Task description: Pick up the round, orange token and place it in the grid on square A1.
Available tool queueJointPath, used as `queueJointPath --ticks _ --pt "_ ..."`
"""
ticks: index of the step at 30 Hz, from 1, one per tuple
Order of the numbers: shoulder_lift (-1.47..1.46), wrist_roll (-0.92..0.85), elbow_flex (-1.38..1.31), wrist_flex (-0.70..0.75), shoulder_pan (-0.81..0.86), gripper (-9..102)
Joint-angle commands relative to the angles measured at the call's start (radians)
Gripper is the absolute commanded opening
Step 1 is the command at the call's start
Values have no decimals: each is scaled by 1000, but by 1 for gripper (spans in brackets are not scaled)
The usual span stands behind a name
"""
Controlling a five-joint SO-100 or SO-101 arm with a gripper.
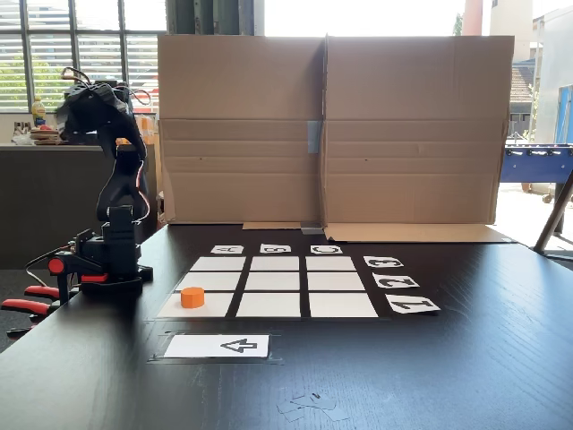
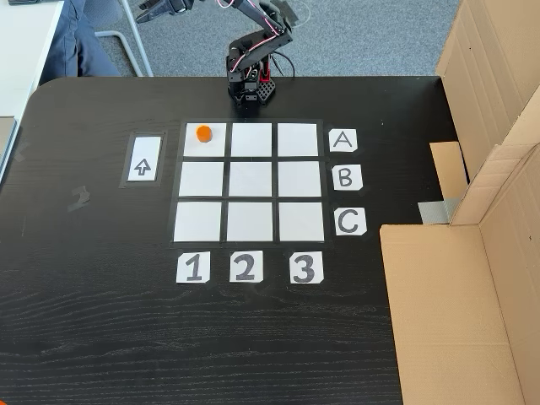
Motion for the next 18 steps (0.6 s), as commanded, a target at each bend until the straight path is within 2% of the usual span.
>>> queueJointPath --ticks 1,5,12,18 --pt "72 -8 21 55 64 36" --pt "161 -23 109 114 129 35" --pt "279 -64 325 117 184 34" --pt "348 -130 534 114 198 27"
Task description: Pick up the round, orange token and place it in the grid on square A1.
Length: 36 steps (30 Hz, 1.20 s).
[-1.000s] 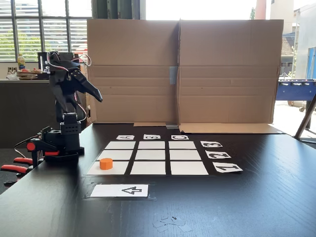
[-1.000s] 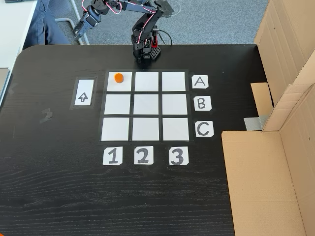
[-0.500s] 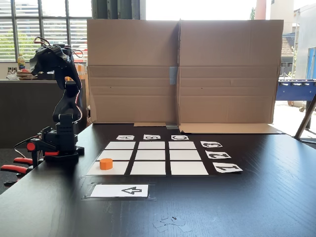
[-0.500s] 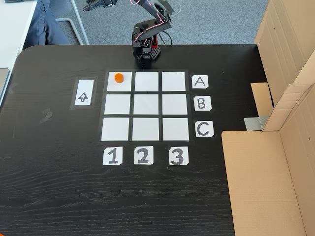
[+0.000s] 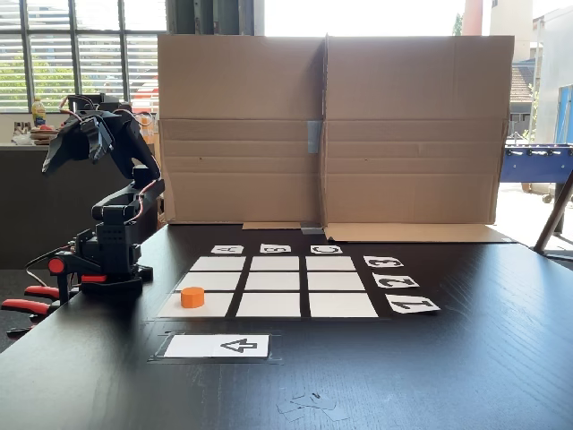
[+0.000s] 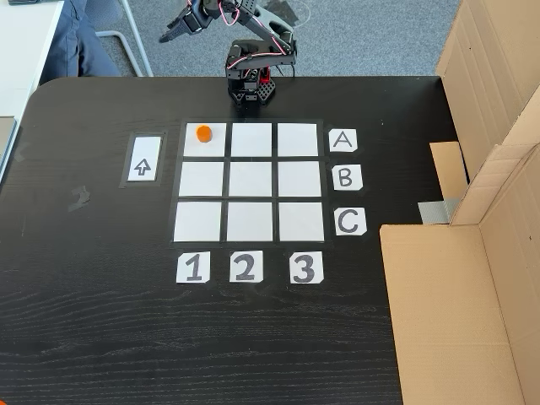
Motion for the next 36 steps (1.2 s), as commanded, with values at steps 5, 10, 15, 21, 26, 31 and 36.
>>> queueJointPath --ticks 5,10,15,21,26,31,36 --pt "91 -48 196 2 18 22" --pt "152 -69 344 -8 32 17" --pt "210 -77 459 -28 43 15" --pt "265 -77 586 -101 49 10" --pt "322 -77 664 -169 69 10" --pt "374 -77 721 -172 77 9" --pt "400 -80 758 -195 78 8"
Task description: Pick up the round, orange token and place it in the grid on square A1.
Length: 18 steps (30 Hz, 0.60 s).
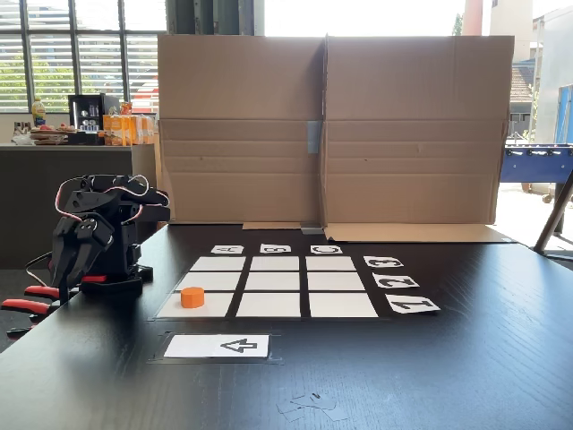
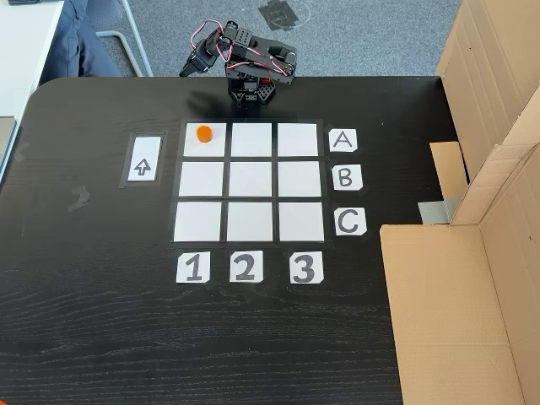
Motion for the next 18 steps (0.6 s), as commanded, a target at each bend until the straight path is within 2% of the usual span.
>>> queueJointPath --ticks 1,18 --pt "5 -11 5 -29 17 8" --pt "8 -21 35 -51 18 1"
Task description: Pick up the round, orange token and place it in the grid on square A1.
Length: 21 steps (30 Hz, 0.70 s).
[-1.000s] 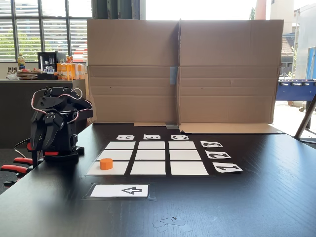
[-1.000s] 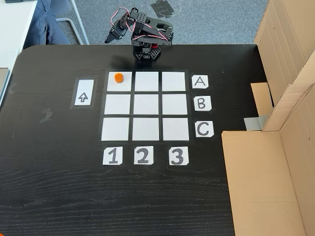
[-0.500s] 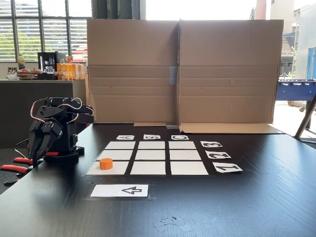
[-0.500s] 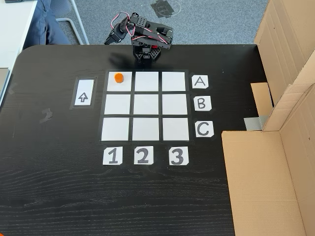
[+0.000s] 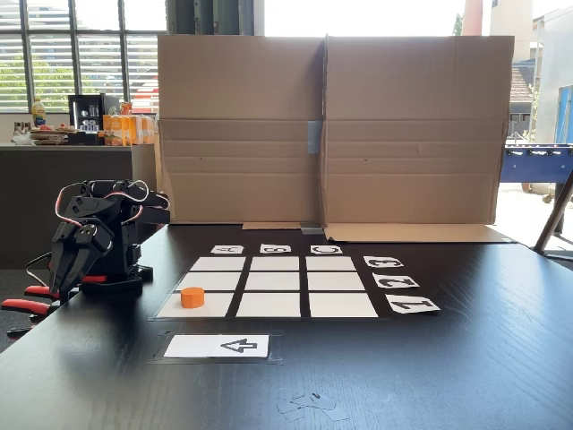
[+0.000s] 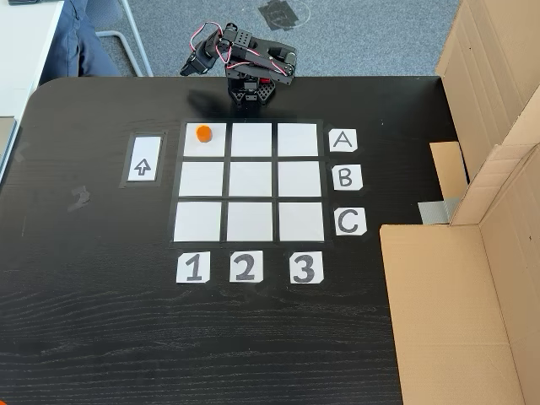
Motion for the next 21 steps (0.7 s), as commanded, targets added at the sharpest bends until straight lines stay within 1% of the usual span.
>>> queueJointPath --ticks 1,21 --pt "6 -5 2 -14 18 1" --pt "6 -5 3 -14 11 1"
